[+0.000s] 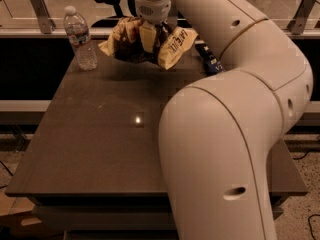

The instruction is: Move brown chip bag near water bottle

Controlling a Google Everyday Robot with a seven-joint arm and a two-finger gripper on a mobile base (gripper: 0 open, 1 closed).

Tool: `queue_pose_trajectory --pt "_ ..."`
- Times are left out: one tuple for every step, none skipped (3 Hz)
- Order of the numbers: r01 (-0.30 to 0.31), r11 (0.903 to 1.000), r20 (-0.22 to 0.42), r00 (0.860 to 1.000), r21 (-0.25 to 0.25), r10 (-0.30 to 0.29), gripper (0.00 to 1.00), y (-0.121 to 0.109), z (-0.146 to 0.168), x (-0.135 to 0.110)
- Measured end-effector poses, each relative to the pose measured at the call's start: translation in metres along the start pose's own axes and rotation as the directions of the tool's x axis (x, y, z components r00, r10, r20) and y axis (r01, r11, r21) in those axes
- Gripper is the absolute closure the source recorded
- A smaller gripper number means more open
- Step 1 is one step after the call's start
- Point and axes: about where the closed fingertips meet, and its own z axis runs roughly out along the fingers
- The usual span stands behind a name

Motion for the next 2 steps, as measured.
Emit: queue_pose_trajectory --pt "0.041 0.9988 -0.032 0.999 -0.028 -0.042 1.0 0.017 0.016 0.002" --pt "0.079 0.9956 -0.056 0.995 -0.051 -0.082 1.0 0.035 0.026 0.003"
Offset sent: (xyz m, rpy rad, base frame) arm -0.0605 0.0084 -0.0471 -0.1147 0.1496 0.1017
